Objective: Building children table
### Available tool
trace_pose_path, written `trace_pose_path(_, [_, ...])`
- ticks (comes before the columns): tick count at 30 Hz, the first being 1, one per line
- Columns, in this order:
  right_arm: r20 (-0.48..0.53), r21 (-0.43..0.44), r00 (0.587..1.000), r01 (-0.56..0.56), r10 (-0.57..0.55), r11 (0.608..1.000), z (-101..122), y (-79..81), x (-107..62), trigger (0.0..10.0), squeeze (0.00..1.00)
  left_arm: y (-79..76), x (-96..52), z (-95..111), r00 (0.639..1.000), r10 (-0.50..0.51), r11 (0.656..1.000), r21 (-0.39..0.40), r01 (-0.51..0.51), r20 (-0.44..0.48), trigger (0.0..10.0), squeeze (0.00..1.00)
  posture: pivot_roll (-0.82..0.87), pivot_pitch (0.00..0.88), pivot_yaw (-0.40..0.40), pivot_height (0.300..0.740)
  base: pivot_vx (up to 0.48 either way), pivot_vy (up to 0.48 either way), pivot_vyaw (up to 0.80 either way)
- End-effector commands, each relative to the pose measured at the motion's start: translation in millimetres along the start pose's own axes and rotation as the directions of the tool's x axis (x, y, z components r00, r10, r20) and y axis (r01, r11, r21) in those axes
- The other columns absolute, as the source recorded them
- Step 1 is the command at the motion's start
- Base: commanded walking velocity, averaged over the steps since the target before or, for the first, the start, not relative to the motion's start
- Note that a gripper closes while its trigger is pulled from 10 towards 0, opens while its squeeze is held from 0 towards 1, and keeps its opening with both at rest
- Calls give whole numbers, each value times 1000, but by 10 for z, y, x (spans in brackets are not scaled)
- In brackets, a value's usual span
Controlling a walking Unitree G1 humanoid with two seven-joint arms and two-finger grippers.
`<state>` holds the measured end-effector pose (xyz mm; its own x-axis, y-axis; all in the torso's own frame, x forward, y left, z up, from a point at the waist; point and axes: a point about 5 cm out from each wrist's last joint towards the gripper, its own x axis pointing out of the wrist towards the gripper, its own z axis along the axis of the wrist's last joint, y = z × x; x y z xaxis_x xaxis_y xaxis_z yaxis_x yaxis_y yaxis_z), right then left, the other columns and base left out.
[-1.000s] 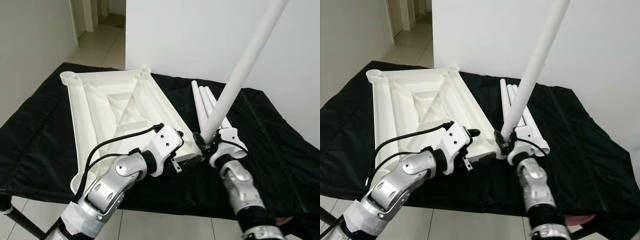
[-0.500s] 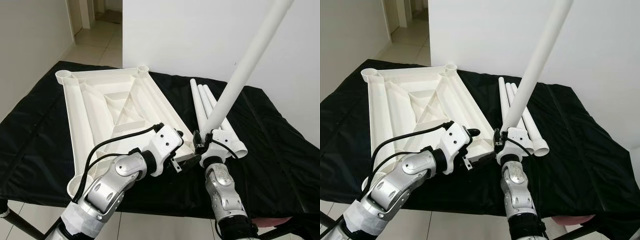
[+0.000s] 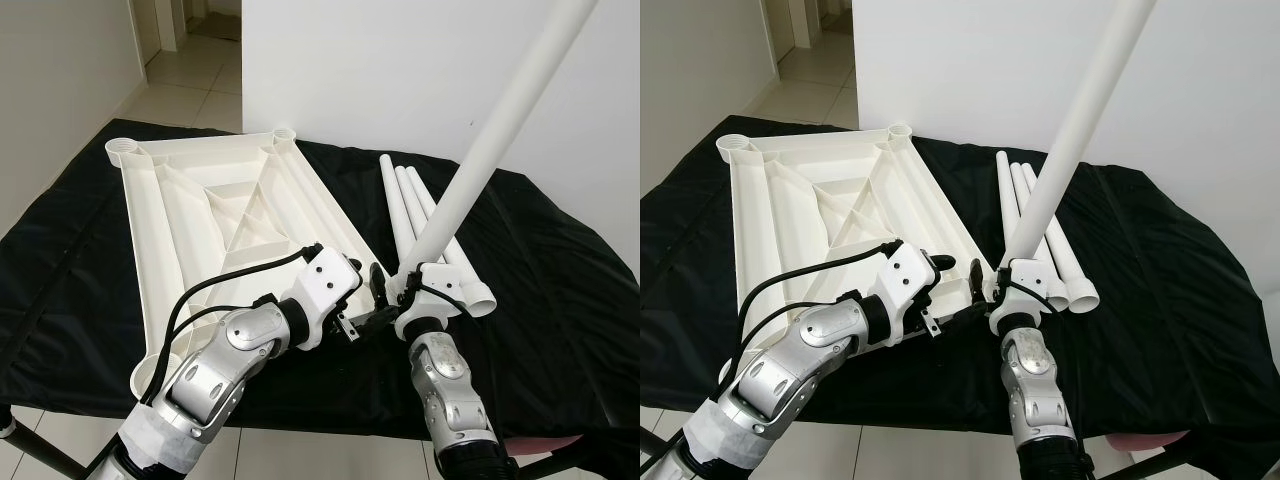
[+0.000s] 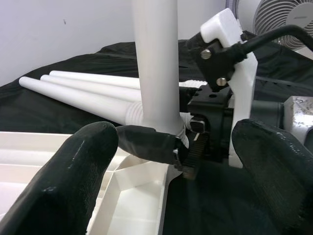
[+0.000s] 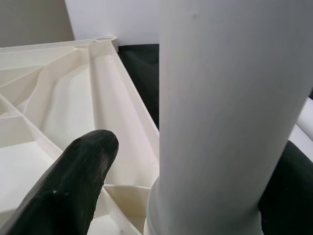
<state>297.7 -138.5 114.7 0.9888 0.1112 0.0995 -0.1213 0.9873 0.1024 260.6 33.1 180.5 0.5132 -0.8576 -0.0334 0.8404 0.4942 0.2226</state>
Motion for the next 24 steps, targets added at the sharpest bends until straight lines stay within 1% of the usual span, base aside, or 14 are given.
trace_pose_path(1, [7, -13, 1000, -30, 30, 999, -3, -65, -38, 10000, 1000, -3, -19, -39, 999, -35, 999, 0, 35, -15, 10000, 0, 22, 0, -104, 740, 0, 0, 0])
trace_pose_path(3, [22, -50, 998, -61, 62, 997, 24, -141, -61, 10000, 1000, 1, -33, -50, 999, -28, 1000, -2, 28, -17, 10000, 0, 21, 0, -103, 740, 0, 0, 0])
trace_pose_path(4, [18, -54, 995, -99, 100, 994, 26, -184, -71, 10000, 0, -2, -41, -69, 1000, -22, 1000, 0, 22, -22, 10000, 0, 21, 0, -103, 740, 0, 0, 0])
trace_pose_path(7, [14, -62, 983, -181, 182, 982, 45, -260, -82, 10000, 0, -13, -49, -100, 1000, -12, 1000, -10, 12, -28, 10000, 0, 18, 0, -100, 740, 0, 0, 0])
trace_pose_path(8, [14, -62, 983, -181, 182, 982, 45, -260, -82, 10000, 0, -13, -49, -100, 1000, -12, 1000, -10, 12, -28, 10000, 0, 18, 0, -100, 740, 0, 0, 0])
trace_pose_path(10, [9, -74, 974, -224, 226, 972, 60, -311, -74, 10000, 0, -18, -46, -100, 1000, -11, 1000, -16, 10, -27, 10000, 0, 19, 0, -100, 740, 0, 0, 0])
trace_pose_path(11, [9, -74, 974, -224, 226, 972, 60, -311, -74, 10000, 0, -18, -46, -100, 1000, -11, 1000, -16, 10, -27, 10000, 0, 19, 0, -100, 740, 0, 0, 0])
trace_pose_path(13, [-2, -82, 964, -264, 264, 961, 62, -346, -65, 10000, 0, -19, -44, -99, 1000, -10, 1000, -15, 9, -28, 10000, 0, 18, 0, -99, 740, 0, 0, 0])
trace_pose_path(16, [-4, -78, 963, -269, 270, 960, 61, -350, -65, 10000, 0, -20, -44, -99, 1000, -10, 1000, -15, 9, -28, 10000, 0, 18, 0, -99, 740, 0, 0, 0])
trace_pose_path(18, [-24, -107, 951, -310, 310, 945, 69, -429, 26, 10000, 0, -10, -55, -109, 999, -13, 1000, -14, 13, -34, 10000, 0, 14, 0, -92, 740, 0, 0, 0])
trace_pose_path(19, [-24, -107, 951, -310, 310, 945, 69, -429, 26, 10000, 0, -10, -55, -109, 999, -13, 1000, -14, 13, -34, 10000, 0, 14, 0, -92, 740, 0, 0, 0])
trace_pose_path(20, [-34, -117, 943, -332, 330, 936, 75, -455, 73, 10000, 0, 0, -58, -111, 999, -14, 1000, -13, 13, -36, 10000, 0, 14, 0, -91, 740, 0, 0, 0])
trace_pose_path(22, [-46, -126, 931, -364, 361, 923, 90, -460, 157, 10000, 0, 17, -60, -108, 999, -13, 1000, -9, 13, -37, 10000, 0, 15, 0, -86, 740, 0, 0, 0])
trace_pose_path(24, [-52, -133, 926, -378, 374, 916, 92, -451, 192, 10000, 0, 22, -60, -105, 999, -13, 1000, -7, 13, -36, 10000, 0, 15, 0, -86, 740, 0, 0, 0])
